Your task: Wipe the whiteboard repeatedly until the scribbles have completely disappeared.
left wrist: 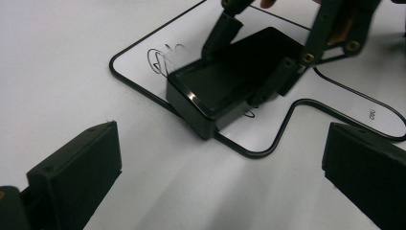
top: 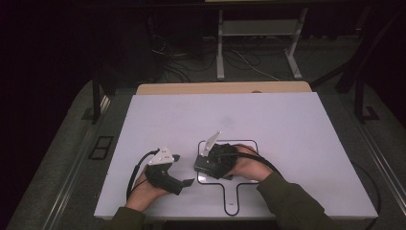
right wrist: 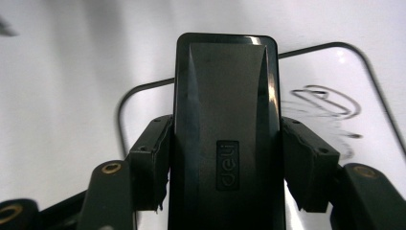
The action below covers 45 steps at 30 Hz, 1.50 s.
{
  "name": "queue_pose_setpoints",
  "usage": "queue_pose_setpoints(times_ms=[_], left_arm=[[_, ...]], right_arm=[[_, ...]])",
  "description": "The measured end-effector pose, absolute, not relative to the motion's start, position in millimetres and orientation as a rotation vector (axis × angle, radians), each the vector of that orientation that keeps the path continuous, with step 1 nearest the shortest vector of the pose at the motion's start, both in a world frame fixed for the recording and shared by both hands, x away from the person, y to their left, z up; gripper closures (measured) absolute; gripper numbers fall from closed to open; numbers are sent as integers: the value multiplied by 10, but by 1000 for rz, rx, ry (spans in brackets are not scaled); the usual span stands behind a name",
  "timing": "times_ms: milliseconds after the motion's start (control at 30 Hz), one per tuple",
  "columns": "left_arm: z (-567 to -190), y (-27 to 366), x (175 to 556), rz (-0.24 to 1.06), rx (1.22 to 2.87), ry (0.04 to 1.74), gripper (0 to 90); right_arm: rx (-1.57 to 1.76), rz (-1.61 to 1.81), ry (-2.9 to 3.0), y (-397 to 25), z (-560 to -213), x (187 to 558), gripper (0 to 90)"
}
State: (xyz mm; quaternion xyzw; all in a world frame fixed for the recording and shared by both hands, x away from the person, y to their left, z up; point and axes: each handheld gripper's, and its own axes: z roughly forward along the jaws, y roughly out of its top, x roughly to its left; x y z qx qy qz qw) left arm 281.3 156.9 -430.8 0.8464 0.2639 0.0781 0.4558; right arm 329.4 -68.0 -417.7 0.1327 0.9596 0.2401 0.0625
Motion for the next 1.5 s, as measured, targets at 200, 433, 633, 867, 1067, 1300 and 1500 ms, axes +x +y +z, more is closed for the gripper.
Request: queue_pose_setpoints(times_ms=[200,433,633,867,1067,1300,1500], left_arm=[[-4309,1563,2814,193,2089,649,0],[-4309,1564,2813,193,2090,648,0],[-4310,1563,2814,191,2090,648,0],[-4310,1552,2809,193,2090,649,0],[-4309,1562,2813,192,2090,648,0],[-4310,1556,2812,193,2091,647,0],[-4309,1553,2807,193,2090,648,0]], right_arm=[[397,728,2899,-667,-4178,3262,388],[412,689,2870,-651,-4176,3385,388],[388,707,2901,-617,-4173,3281,389],[364,713,2903,-600,-4176,3254,389],[422,712,2880,-596,-4182,3344,388],[362,727,2913,-565,-4181,3221,388],[404,717,2883,-590,-4194,3352,388]])
